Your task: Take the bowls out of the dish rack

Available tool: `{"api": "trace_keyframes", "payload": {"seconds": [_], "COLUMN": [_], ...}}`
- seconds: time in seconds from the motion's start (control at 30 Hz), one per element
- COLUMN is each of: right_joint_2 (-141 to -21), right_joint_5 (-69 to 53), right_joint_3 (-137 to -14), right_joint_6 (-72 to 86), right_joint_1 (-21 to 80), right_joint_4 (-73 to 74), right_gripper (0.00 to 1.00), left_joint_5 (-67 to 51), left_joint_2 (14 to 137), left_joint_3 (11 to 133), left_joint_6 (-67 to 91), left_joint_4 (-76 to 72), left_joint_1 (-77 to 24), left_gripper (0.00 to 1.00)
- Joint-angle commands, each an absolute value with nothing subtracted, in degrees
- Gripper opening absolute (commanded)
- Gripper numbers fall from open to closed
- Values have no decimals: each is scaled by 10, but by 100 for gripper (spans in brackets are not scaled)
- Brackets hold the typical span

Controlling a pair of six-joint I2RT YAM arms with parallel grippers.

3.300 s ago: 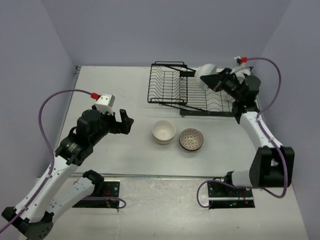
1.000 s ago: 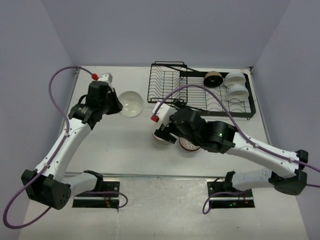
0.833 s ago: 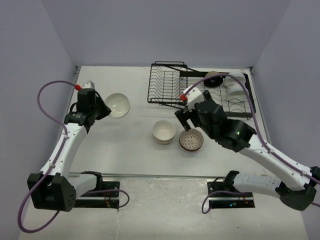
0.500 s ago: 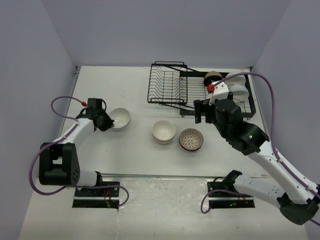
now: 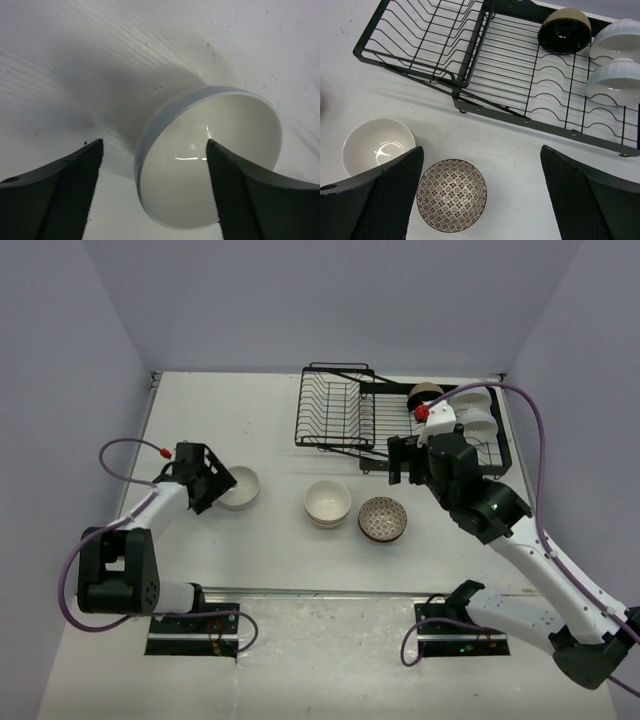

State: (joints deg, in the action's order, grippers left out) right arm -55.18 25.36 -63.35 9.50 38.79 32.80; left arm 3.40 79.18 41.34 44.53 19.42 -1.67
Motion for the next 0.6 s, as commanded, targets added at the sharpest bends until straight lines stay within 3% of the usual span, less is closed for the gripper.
{"api": "trace_keyframes", "payload": {"seconds": [0.0,0.07,0.23,0.37,0.57], "right_joint_2": [-559,-572,-583,-572,-641], "right_joint_5": [239,217,61,67,-25], "right_joint_3": [-633,-635,-601,-542,-447], "right_joint_6": [116,127,199,320,579], "right_joint_1": [367,348,223,127,-50], "right_joint_4": [309,309,228,120,-76], "right_gripper": [99,99,99,99,99], "left_joint_5": [18,-5,-14,-62,173], "left_joint_2": [762,736,572,467,370], "left_joint_3": [414,433,513,583,573], "left_joint_6": [450,448,405,295,241], "left_joint_4": [171,199,265,278,359], "left_joint_1": [-17,-19,-23,-62,-130], "left_gripper": [83,100,100,100,100]}}
